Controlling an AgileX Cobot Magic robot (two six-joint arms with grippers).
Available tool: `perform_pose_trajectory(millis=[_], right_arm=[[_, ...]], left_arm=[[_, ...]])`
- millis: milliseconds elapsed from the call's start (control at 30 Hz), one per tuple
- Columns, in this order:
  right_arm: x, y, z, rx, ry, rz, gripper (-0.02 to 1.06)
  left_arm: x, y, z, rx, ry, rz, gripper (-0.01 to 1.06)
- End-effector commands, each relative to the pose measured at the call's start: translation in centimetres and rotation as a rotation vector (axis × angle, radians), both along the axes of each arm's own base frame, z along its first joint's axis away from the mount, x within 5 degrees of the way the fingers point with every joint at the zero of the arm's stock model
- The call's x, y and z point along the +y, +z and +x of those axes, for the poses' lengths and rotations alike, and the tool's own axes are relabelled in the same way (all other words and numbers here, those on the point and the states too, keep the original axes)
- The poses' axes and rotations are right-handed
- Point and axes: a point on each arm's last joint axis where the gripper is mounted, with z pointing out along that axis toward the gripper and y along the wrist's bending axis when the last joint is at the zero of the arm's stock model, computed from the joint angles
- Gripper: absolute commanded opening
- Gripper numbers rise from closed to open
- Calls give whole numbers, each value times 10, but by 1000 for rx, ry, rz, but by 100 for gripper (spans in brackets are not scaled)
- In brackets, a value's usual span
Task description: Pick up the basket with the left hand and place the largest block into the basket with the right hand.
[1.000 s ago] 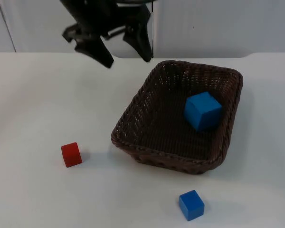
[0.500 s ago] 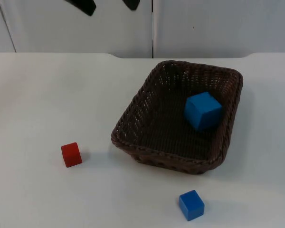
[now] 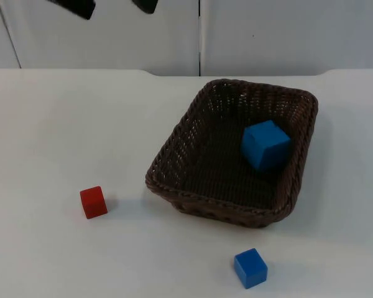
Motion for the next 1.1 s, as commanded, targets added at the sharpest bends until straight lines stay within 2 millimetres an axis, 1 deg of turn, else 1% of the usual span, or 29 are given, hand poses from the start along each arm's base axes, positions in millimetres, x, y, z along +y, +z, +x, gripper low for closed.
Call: perform_pose_trajectory(millis=[0,33,100,133,167,300,333,367,533,567,733,767,933,967,1067], right_arm=[[-8,-1,-9,-22,-3,18,105],[-11,-3,-12,-18,-4,18,105],[-16,-9,-19,-10,-4,11,105],[-18,-10,-22,-8,-4,9,105],[-18,-10,-22,-8,-4,9,105],[-29,-19,-35,6,-6,6,105],[-32,-23,-38,13,-8,5,105],[-32,-23,-38,13,-8,5,105],[-48,-36,-58,26,-15,14,105],[-48,-36,-58,26,-15,14,105],[-67,-48,-82,17,-19,33,105],[-67,-48,-82,17,-19,33,105],[-87,-60,-106,1,-21,51,105],[-87,-60,-106,1,-21,51,105],[-98,-68,-119,-9,-20,59,105]], left_arm=[[3,3,-18,-48,7,-39,81],[5,1,-25,-51,9,-40,81],[11,3,-40,-73,9,-41,81],[12,4,-45,-76,10,-42,81],[12,4,-45,-76,10,-42,81],[23,12,-79,-144,-7,-40,81],[26,13,-86,-157,-5,-44,81],[26,13,-86,-157,-5,-44,81],[38,23,-124,-242,-8,-58,81],[38,23,-124,-242,-8,-58,81],[48,26,-156,-308,-7,-73,81],[48,26,-156,-308,-7,-73,81],[57,20,-184,-354,-11,-77,81],[57,20,-184,-354,-11,-77,81],[62,18,-197,-378,-16,-79,81]])
